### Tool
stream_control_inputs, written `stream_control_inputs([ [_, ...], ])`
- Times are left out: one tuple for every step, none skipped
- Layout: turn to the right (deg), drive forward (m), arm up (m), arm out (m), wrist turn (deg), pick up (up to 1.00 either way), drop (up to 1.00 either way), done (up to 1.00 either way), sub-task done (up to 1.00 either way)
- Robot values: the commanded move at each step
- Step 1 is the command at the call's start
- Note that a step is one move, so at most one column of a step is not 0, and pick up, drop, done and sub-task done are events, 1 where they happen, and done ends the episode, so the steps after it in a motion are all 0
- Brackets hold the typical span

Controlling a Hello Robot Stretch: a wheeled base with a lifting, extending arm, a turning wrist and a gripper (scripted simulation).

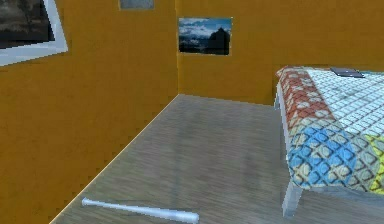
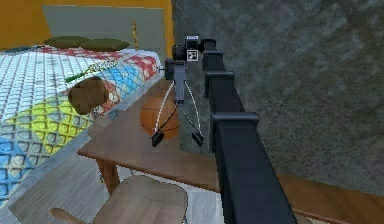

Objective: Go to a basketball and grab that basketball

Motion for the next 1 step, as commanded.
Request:
stream_control_inputs([
  [0.0, 0.00, 0.00, 0.00, 45.0, 0.00, 0.00, 0.00, 0.00],
])
